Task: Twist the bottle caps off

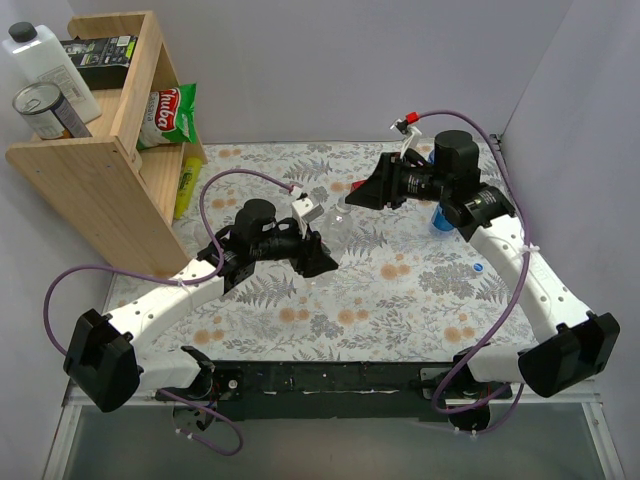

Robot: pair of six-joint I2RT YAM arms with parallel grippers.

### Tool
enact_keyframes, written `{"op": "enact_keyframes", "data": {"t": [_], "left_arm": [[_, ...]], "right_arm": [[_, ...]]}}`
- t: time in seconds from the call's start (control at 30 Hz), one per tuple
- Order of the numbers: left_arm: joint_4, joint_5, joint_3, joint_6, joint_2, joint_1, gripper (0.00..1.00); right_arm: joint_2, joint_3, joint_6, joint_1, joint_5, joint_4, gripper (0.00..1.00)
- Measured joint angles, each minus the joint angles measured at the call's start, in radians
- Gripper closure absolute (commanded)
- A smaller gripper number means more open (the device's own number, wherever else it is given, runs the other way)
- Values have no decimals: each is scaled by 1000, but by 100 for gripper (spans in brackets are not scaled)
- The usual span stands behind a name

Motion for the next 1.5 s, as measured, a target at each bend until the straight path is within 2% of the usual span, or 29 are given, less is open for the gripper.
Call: {"op": "enact_keyframes", "data": {"t": [0.57, 0.7, 0.73, 0.77, 0.8, 0.83, 0.87, 0.97, 1.0, 1.13, 1.23, 1.33, 1.5], "left_arm": [[-4, -1, 2, 0, 2, -3, 60], [-3, -2, 3, 0, 7, -3, 60], [-5, -4, 4, -2, 8, -2, 60], [-6, -6, 4, -5, 8, -2, 60], [-9, -10, 4, -7, 8, -2, 58], [-11, -13, 4, -8, 9, -2, 55], [-14, -14, 4, -8, 9, -2, 41], [-18, -26, 4, -11, 9, -3, 14], [-17, -33, 4, -8, 9, -5, 2], [-12, -80, 5, -15, 8, -5, 2], [-11, -119, 5, -19, 1, -5, 2], [-7, -156, 5, -21, -18, -4, 2], [14, -195, 1, -26, -77, 8, 2]], "right_arm": [[56, 49, -44, 94, 47, -44, 48], [75, 79, -81, 119, 74, -75, 66], [80, 84, -87, 119, 82, -83, 77], [84, 90, -93, 120, 87, -89, 81], [89, 95, -96, 122, 92, -96, 87], [91, 97, -101, 124, 96, -98, 98], [92, 99, -105, 127, 101, -103, 99], [92, 99, -110, 131, 118, -106, 99], [92, 99, -115, 135, 131, -114, 99], [73, 99, -143, 146, 234, -157, 99], [15, 98, -175, 148, 370, -205, 99], [-88, 78, -213, 148, 556, -239, 99], [-270, -49, -288, 111, 838, -246, 99]]}}
